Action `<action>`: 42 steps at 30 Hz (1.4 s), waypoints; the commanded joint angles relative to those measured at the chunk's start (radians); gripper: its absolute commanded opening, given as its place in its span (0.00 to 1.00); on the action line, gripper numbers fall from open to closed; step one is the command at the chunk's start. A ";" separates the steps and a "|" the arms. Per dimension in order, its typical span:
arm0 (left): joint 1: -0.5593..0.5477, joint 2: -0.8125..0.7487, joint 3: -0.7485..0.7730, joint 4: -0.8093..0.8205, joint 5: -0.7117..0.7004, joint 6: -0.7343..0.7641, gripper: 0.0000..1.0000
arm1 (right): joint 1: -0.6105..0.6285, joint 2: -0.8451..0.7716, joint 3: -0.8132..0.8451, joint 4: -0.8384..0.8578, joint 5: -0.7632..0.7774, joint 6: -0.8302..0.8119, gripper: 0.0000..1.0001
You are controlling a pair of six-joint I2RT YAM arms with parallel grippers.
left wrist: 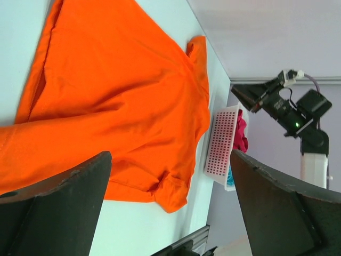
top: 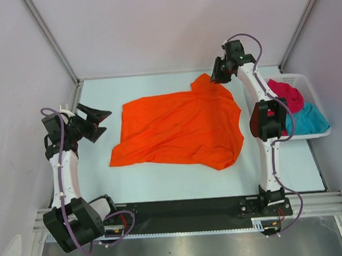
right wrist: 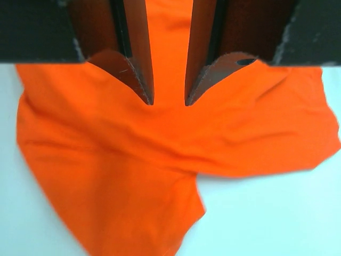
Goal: Fold and stack the t-shirts
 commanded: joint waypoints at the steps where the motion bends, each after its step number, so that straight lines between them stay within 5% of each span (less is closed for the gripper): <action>1: 0.007 -0.048 -0.030 0.011 0.023 0.028 0.98 | -0.043 0.157 0.216 -0.126 -0.035 -0.021 0.35; 25: -0.030 0.037 -0.030 0.043 -0.022 0.040 0.98 | -0.131 0.419 0.292 -0.042 -0.082 -0.021 0.35; 27: -0.036 0.047 -0.025 0.047 -0.027 0.039 0.98 | -0.131 0.427 0.290 -0.031 -0.090 -0.018 0.32; 31: -0.041 0.053 -0.019 0.050 -0.027 0.035 0.97 | -0.149 0.430 0.270 0.006 -0.120 0.023 0.00; 42: -0.041 0.054 -0.018 0.049 -0.019 0.038 0.97 | -0.267 0.413 0.347 0.052 -0.022 0.076 0.00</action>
